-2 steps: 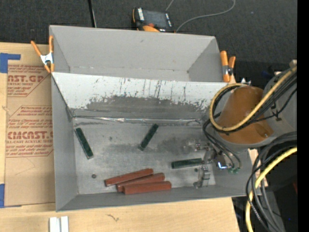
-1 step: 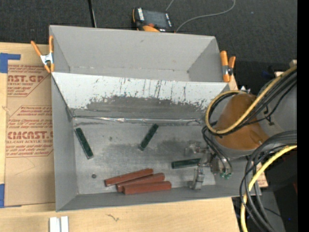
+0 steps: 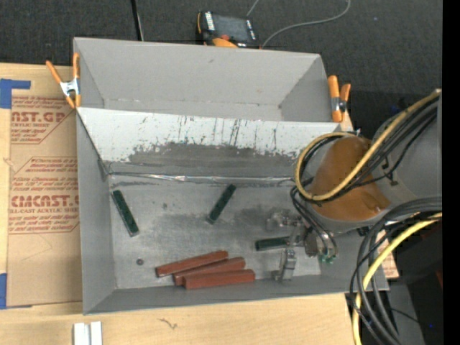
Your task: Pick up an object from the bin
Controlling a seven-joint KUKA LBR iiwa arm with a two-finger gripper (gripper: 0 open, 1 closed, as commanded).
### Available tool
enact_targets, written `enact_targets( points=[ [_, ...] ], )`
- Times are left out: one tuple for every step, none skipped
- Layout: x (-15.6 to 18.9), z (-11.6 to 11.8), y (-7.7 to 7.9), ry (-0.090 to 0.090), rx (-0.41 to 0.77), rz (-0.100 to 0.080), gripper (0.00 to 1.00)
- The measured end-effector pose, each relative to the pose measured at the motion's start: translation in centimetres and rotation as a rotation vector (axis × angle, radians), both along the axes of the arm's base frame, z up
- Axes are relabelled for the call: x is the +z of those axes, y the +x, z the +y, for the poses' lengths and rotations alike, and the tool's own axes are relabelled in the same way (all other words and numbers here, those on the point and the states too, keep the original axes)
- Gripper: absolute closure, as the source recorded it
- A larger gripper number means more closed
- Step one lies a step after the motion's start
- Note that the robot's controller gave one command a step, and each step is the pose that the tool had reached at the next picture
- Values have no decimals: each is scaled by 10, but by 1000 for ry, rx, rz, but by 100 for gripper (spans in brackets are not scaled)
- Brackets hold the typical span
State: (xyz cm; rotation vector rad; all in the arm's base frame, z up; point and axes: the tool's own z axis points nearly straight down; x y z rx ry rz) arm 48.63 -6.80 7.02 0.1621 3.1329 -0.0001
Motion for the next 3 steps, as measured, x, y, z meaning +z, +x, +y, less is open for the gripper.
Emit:
enact_targets(
  points=[
    [0, -1, -1, 0, -1, 3, 100],
    [81, 0, 1, 0, 0, -3, 100],
    [81, 0, 1, 1, 0, 3, 100]
  ],
)
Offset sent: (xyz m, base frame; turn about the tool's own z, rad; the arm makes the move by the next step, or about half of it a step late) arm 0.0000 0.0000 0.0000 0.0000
